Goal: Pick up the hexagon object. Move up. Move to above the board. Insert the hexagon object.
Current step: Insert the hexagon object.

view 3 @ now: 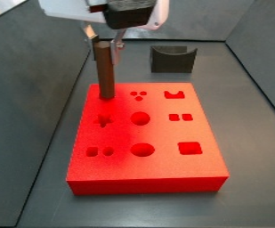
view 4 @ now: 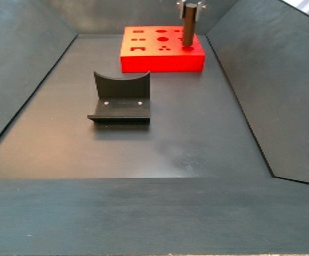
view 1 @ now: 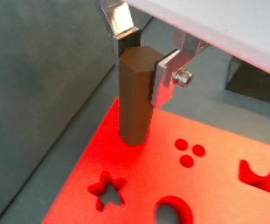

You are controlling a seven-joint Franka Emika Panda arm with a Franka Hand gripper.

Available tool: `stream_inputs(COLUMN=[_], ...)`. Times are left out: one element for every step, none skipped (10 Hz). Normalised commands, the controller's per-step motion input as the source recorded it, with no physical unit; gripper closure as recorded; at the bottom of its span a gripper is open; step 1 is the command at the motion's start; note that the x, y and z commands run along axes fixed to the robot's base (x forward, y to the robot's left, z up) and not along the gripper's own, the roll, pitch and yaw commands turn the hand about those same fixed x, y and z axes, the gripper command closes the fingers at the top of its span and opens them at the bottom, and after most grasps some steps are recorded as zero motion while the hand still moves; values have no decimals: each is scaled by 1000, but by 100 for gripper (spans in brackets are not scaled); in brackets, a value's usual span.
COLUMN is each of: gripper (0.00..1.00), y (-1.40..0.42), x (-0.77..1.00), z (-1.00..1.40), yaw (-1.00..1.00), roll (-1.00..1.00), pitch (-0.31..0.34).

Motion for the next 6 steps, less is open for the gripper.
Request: stream_inputs(gripper=[100, 100, 100, 100, 100, 100], y=[89, 0, -109, -183, 0, 134], x=[-609, 0, 243, 386, 726, 734], z=[-386, 0, -340, -551, -371, -331], yaw=[-249, 0, 0, -63, 0, 0], roll=[24, 0, 1, 26, -23, -3], pitch=[49, -6, -46, -63, -47, 0])
